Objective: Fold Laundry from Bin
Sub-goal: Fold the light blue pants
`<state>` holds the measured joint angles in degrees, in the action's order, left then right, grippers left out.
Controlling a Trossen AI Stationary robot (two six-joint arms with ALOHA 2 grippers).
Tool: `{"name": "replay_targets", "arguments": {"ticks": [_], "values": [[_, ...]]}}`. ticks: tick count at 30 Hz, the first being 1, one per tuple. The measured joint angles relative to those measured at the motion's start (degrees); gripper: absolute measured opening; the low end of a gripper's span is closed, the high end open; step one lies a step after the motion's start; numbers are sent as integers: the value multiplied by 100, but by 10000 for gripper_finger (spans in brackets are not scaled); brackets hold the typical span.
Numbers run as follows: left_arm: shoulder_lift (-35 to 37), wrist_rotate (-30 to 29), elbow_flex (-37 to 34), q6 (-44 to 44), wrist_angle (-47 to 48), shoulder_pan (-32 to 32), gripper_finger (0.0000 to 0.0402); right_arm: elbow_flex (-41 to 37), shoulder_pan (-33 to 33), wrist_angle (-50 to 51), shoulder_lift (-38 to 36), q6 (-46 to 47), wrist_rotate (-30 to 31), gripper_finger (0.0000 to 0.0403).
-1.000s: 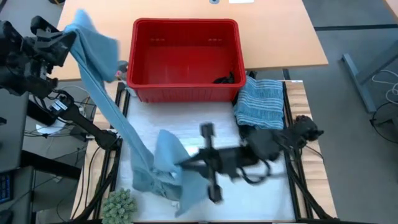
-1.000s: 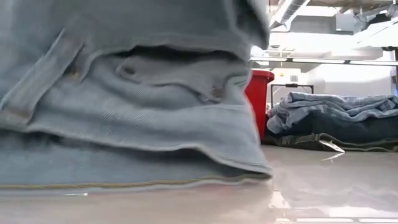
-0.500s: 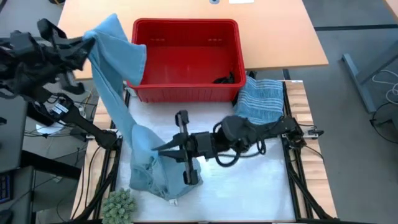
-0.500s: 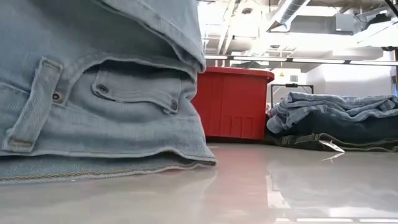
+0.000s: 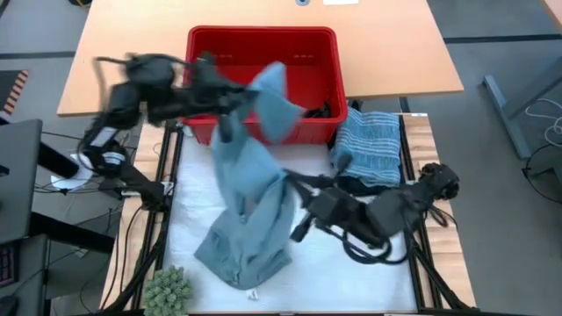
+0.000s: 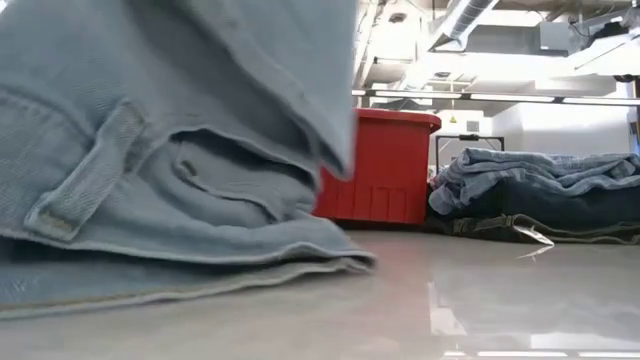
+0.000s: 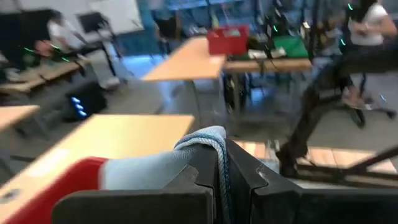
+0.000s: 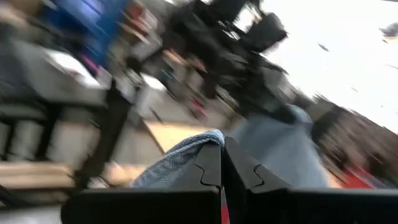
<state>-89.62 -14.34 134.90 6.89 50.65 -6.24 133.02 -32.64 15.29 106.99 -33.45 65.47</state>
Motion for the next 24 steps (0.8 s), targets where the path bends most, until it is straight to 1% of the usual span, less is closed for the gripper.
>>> {"name": "replay_targets", "arguments": {"ticks": [4,6,8,11,16,17,19,22,23,24], "values": [[-619,602,-12,-13,-41,-279,0,10,-433,1084,-45,900,1757,22],[-903,934,-19,-11,-20,-366,0,8,-680,1689,-15,1565,2324,22],[-1134,1208,-19,-12,-49,-442,0,6,-904,2273,4,2377,2413,22],[-1462,1558,-8,-10,-151,-493,0,5,-1175,3128,6,3889,2425,22],[-1877,2224,-12,195,-269,-468,0,-1,-1329,5022,10,6488,2425,22],[-1931,2318,-11,302,-291,-456,0,-1,-1325,5375,10,6964,2349,22],[-2063,2286,-3,563,-261,-431,0,-1,-1262,6092,10,7856,1847,22],[-2329,2087,-4,779,-182,-429,0,-19,-1093,7407,8,9503,572,22],[-2417,2098,-12,845,-152,-435,0,-166,-983,7455,0,9880,54,22],[-2495,2122,-14,921,-144,-449,0,-426,-843,7395,-64,9805,-437,22]]}}
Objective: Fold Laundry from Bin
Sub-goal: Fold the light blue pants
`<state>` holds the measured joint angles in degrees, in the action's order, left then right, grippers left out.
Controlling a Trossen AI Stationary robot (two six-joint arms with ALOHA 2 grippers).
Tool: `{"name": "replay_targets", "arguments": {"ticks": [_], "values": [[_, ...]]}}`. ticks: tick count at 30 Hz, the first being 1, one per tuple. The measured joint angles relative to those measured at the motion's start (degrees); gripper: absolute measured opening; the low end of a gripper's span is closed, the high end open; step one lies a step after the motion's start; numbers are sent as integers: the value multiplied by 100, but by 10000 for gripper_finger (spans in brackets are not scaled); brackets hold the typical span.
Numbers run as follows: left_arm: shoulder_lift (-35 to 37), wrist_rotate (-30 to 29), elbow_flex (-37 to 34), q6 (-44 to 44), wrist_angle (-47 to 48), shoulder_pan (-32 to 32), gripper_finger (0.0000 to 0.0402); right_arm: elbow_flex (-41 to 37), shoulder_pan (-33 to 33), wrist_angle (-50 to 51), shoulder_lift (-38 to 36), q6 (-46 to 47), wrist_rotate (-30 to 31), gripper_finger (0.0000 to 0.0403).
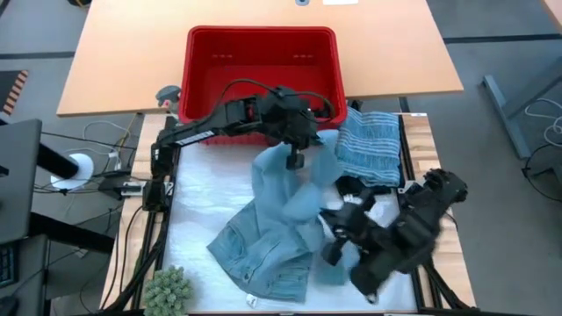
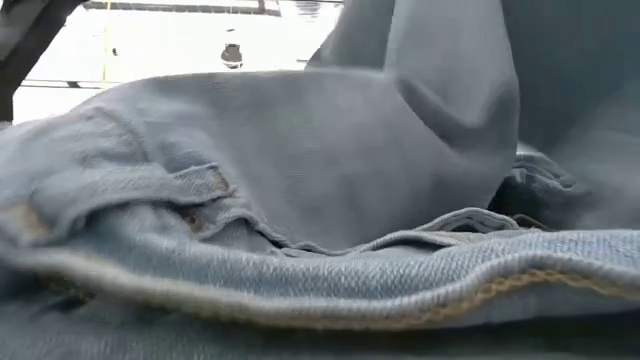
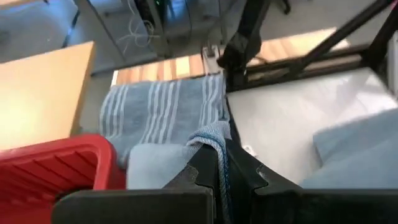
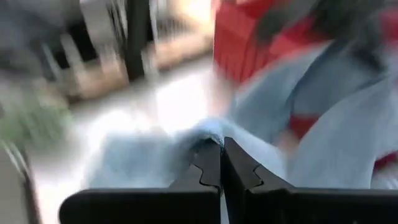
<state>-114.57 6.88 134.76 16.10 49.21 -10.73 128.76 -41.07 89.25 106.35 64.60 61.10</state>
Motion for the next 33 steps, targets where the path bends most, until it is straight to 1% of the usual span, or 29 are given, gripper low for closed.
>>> {"name": "replay_targets", "arguments": {"ticks": [1,3,5,7,9,11,14,15,18,21,23,26,28,30,31,33], "values": [[-55,44,-2,121,-20,-6,0,-215,74,15,-63,-83,-441,22],[-160,229,1,426,-143,-17,0,-593,225,44,-73,115,-1296,24],[-187,643,3,698,-151,-43,0,-1103,383,93,-175,192,-2107,26],[-235,978,-15,801,-287,-50,0,-1549,448,63,-228,420,-2763,27],[-244,1217,-21,785,-406,-50,0,-1980,463,75,-274,577,-3252,27],[-244,1372,-31,785,-352,-50,0,-2346,397,85,-274,711,-3570,27],[-229,1369,-31,850,-316,-50,2,-2867,285,86,-301,954,-4037,29],[-225,1431,-31,1038,-227,-50,6,-3033,245,85,-309,1041,-4232,31],[-246,1617,-29,1739,326,-20,32,-3484,183,73,-306,1311,-4897,44],[-266,1673,-31,2168,961,85,75,-3835,158,74,-304,1335,-5709,72],[-266,1726,-31,2342,1391,156,110,-3980,124,88,-301,1335,-5906,97],[-266,1743,-18,2265,1884,285,166,-4044,39,77,-300,1449,-5872,145],[-207,1644,-18,1993,1824,380,202,-4043,-2,54,-301,1453,-5823,182],[-79,1492,15,1530,1830,502,232,-4044,-34,57,-300,1454,-5825,217],[37,1532,15,1417,2003,551,244,-4044,-41,48,-300,1454,-5825,233],[360,1856,13,1199,2394,631,258,-4044,-86,49,-300,1454,-5819,258]]}}
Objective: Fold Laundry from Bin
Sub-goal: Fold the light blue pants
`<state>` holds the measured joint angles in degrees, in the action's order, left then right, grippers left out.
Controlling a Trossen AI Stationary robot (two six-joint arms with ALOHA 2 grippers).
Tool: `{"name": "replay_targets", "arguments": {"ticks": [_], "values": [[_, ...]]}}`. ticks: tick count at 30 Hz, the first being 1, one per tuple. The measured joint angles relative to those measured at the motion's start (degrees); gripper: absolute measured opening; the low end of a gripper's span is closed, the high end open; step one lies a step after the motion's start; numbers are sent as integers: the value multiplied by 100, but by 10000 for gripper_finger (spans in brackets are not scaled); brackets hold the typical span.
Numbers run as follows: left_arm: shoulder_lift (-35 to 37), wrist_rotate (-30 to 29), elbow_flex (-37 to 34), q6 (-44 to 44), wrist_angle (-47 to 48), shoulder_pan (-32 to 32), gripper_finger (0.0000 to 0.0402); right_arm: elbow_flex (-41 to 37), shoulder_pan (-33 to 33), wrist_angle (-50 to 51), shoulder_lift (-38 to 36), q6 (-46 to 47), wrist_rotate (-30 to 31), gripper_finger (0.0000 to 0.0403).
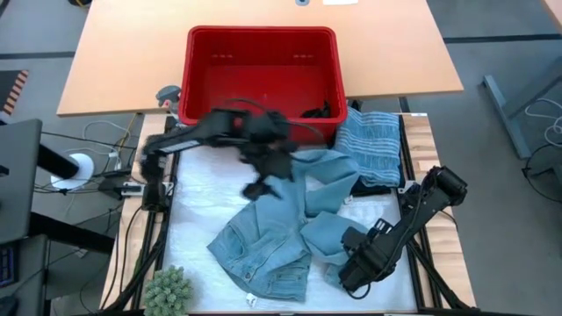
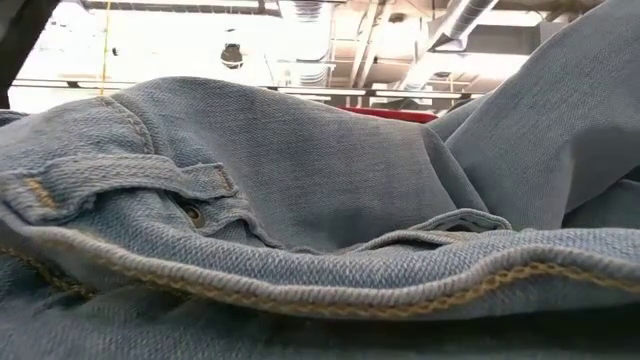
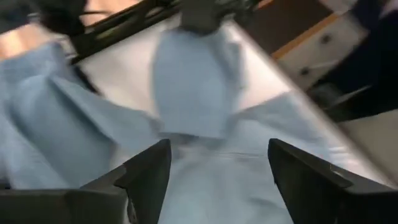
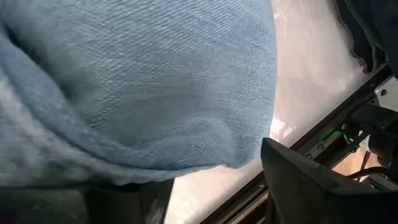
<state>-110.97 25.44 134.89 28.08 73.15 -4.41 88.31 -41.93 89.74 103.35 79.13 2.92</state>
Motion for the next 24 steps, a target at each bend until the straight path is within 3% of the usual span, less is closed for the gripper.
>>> {"name": "replay_targets", "arguments": {"ticks": [3,5,6,10,12,14,19,22,24], "values": [[601,659,0,-588,492,168,262,0,-41,-2,-2,-4,36,274],[987,642,7,-1014,537,489,260,0,-49,-7,-1,-4,130,276],[1171,271,7,-1126,526,768,258,0,-55,-10,-1,-4,172,277],[1490,-2132,-17,-1014,544,2080,254,0,-54,-29,0,-9,301,278],[1492,-2824,-119,-908,486,2555,254,0,-31,-37,-2,-74,321,278],[1435,-2826,-357,-1065,245,2836,253,0,-31,-49,0,-204,321,278],[1327,-1870,-1466,-2015,-314,3017,253,0,2,-86,-1,-536,328,278],[1510,-2117,-2250,-3169,-332,3013,253,0,2,-163,-1,-719,341,278],[1765,-2778,-2793,-3949,-325,3058,253,0,2,-248,0,-856,346,278]]}}
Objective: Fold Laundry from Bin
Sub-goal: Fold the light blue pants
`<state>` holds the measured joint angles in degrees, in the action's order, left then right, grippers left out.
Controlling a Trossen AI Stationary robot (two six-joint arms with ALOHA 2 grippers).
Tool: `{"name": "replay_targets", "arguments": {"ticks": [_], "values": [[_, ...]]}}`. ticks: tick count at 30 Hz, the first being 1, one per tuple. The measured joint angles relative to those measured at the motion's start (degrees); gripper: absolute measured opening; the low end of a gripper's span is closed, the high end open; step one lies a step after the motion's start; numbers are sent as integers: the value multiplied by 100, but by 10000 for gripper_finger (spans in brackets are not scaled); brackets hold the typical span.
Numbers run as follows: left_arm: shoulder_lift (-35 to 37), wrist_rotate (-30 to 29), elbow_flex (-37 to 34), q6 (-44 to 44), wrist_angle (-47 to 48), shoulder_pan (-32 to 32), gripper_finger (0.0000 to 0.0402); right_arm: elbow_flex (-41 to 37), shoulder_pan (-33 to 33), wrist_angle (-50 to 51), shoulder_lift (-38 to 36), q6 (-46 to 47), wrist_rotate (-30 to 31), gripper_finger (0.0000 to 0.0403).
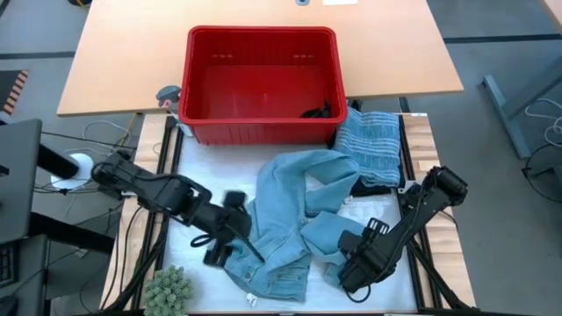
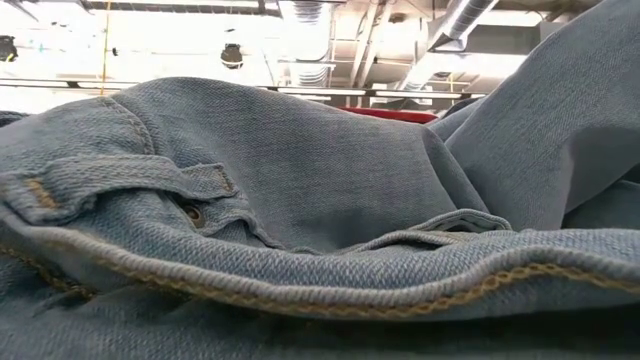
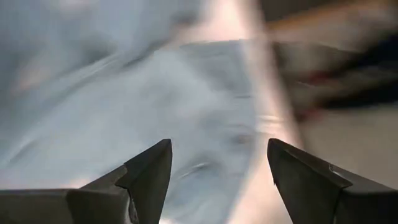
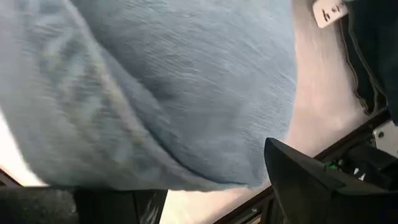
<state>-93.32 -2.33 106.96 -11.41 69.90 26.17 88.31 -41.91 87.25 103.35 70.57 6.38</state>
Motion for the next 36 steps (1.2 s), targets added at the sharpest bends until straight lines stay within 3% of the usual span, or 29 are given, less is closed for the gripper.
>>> {"name": "replay_targets", "arguments": {"ticks": [2,4,11,15,21,36], "values": [[321,-1061,-637,-907,44,65,253,0,-23,-20,0,-85,29,278],[658,-1610,-1375,-1884,-101,83,253,0,-65,-99,0,-160,102,278],[1940,-1250,-4393,-4102,-1818,0,253,0,-317,-108,0,-171,478,278],[2181,-1090,-5449,-4818,-2211,-148,253,0,-416,-101,0,-186,576,278],[2069,-737,-6305,-5292,-3042,-36,253,0,-461,-115,0,-167,578,278],[2009,-623,-7314,-6071,-4500,266,253,0,-459,-383,0,-160,576,278]]}}
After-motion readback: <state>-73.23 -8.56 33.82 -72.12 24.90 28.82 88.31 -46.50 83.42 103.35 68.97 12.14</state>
